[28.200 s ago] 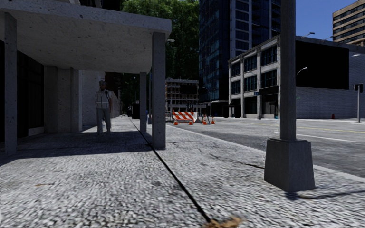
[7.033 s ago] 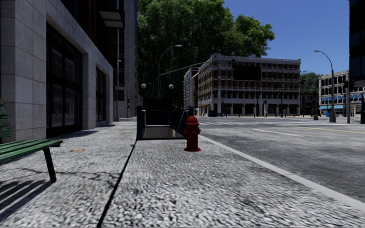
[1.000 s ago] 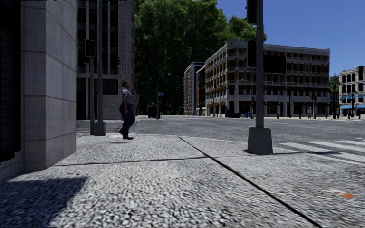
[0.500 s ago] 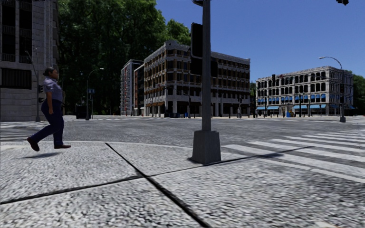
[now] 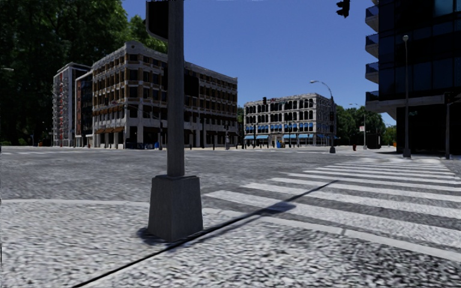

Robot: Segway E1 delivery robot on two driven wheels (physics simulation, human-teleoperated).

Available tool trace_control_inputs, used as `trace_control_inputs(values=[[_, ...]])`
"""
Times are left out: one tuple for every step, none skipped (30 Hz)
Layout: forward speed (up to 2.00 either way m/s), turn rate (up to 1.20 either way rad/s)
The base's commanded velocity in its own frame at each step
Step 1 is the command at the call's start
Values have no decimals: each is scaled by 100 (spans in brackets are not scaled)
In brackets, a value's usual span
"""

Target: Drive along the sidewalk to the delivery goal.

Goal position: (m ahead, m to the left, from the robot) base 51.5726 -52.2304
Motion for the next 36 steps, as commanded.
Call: trace_control_inputs(values=[[200,-78],[200,-78],[200,-78],[200,-78],[200,-78],[200,-78],[200,-78],[200,-78],[200,-78],[200,-78],[200,-78],[200,-78],[200,-78],[200,-78],[200,-78],[200,-78],[200,-78],[200,-78],[200,-78],[200,-78],[200,-78],[200,-78],[200,-78],[200,-78],[200,-68],[200,-68],[200,0],[200,0],[200,0],[200,0],[200,0],[200,0],[200,0],[200,0],[200,0],[200,0]])
